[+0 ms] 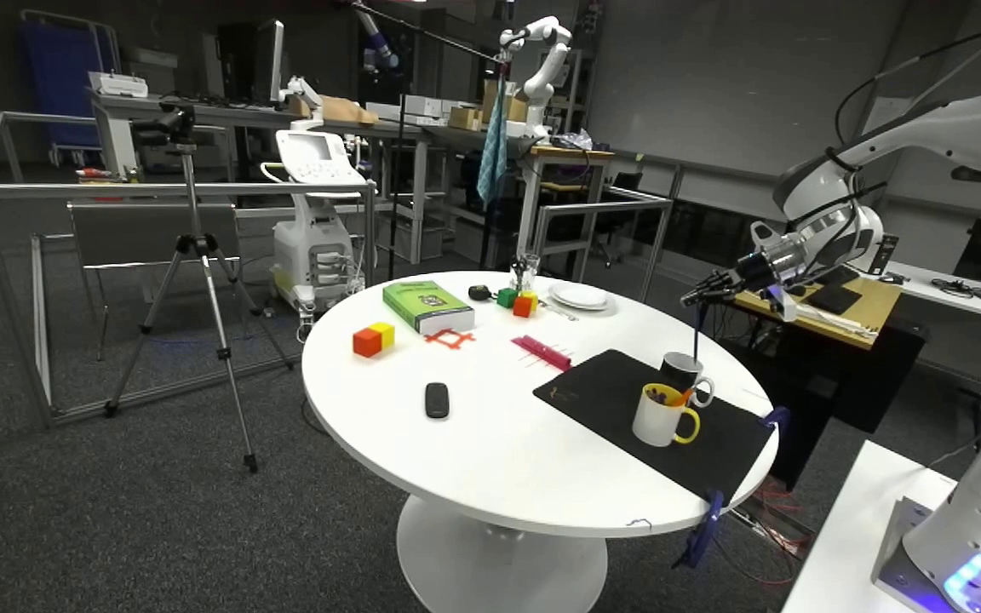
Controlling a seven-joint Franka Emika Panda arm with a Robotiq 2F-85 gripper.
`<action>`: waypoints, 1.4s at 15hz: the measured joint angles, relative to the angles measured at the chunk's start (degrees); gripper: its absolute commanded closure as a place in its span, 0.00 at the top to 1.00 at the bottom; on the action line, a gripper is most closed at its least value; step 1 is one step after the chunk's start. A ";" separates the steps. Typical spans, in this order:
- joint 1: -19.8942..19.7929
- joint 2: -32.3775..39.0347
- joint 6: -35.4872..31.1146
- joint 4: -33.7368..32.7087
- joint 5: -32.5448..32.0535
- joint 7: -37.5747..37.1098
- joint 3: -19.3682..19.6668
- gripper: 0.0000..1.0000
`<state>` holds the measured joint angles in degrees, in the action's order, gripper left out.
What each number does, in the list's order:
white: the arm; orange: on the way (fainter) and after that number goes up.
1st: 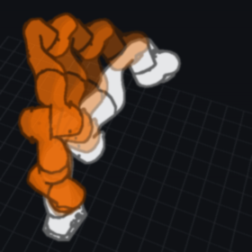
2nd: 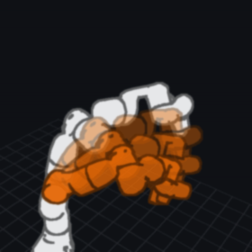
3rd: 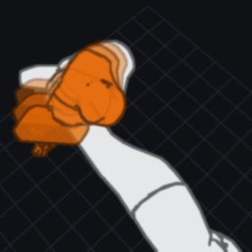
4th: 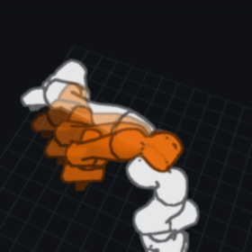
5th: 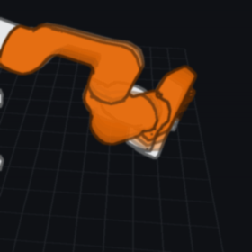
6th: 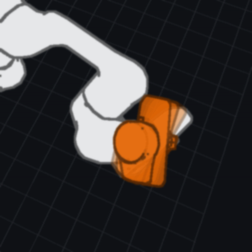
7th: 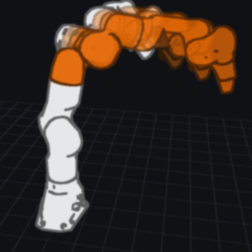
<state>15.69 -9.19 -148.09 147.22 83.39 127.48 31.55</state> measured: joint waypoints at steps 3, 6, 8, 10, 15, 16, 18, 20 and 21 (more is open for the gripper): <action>-1.81 1.89 3.13 -0.10 0.41 3.69 -0.87 0.01; -10.78 4.87 7.30 -0.56 0.86 6.40 -8.06 0.01; -14.90 7.26 9.00 -1.35 0.87 7.78 -10.89 0.01; -17.81 9.68 10.13 -2.49 0.87 9.19 -12.73 0.01; -21.26 14.70 11.34 -5.82 0.88 11.05 -15.75 0.01; -21.50 15.56 11.43 -6.46 0.88 11.09 -16.28 0.01; -21.80 17.13 11.56 -7.68 0.88 11.14 -17.29 0.01; -21.81 18.63 11.61 -8.73 0.88 11.14 -18.01 0.31; -21.81 19.39 11.63 -9.23 0.88 11.14 -18.35 0.33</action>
<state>-6.13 10.19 -136.46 137.99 84.27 138.62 13.20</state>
